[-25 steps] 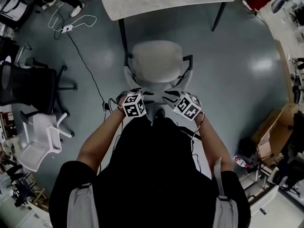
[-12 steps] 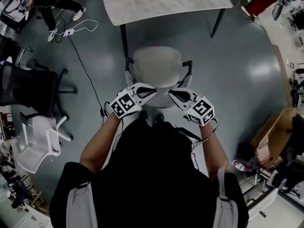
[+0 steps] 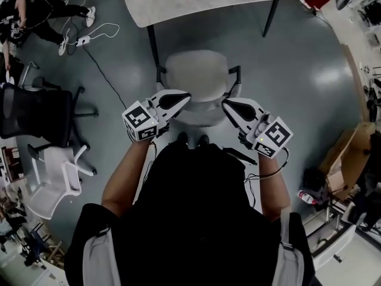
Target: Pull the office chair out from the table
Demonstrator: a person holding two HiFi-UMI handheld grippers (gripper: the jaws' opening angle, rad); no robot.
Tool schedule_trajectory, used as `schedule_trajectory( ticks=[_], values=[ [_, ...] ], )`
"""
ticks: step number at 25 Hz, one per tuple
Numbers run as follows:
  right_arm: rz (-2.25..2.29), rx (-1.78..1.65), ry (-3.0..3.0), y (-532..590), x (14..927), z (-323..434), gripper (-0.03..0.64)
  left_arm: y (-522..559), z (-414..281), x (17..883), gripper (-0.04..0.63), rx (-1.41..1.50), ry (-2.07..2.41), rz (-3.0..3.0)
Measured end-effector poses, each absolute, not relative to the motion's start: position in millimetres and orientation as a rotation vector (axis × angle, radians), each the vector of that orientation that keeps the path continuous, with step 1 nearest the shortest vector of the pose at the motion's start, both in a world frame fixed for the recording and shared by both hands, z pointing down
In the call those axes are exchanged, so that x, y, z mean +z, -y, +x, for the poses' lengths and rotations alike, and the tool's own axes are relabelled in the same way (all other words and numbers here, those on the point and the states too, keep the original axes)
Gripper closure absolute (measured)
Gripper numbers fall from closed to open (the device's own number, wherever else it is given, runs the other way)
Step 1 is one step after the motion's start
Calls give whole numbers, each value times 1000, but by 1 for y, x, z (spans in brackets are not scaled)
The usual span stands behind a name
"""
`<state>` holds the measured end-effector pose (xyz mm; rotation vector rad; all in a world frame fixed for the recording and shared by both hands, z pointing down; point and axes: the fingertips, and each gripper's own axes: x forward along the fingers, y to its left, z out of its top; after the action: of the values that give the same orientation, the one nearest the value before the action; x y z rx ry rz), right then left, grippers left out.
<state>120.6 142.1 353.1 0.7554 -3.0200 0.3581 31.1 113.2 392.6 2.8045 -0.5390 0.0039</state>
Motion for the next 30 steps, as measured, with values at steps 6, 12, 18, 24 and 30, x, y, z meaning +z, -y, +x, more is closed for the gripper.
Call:
schedule_trajectory(
  ticks=[6, 12, 18, 24, 30],
  values=[
    [840, 398, 3060, -144, 346, 130, 598, -122, 27, 361, 583, -48, 529, 2840],
    [860, 361, 3071, -145, 344, 132, 598, -128, 31, 352, 583, -68, 479, 2858],
    [866, 355, 3074, -148, 345, 132, 598, -134, 35, 350, 583, -67, 439, 2864],
    [872, 363, 3053, -152, 351, 135, 598, -139, 42, 351, 583, -68, 412, 2861],
    [890, 352, 3020, -150, 354, 137, 598, -142, 46, 352, 583, -63, 402, 2857]
  ],
)
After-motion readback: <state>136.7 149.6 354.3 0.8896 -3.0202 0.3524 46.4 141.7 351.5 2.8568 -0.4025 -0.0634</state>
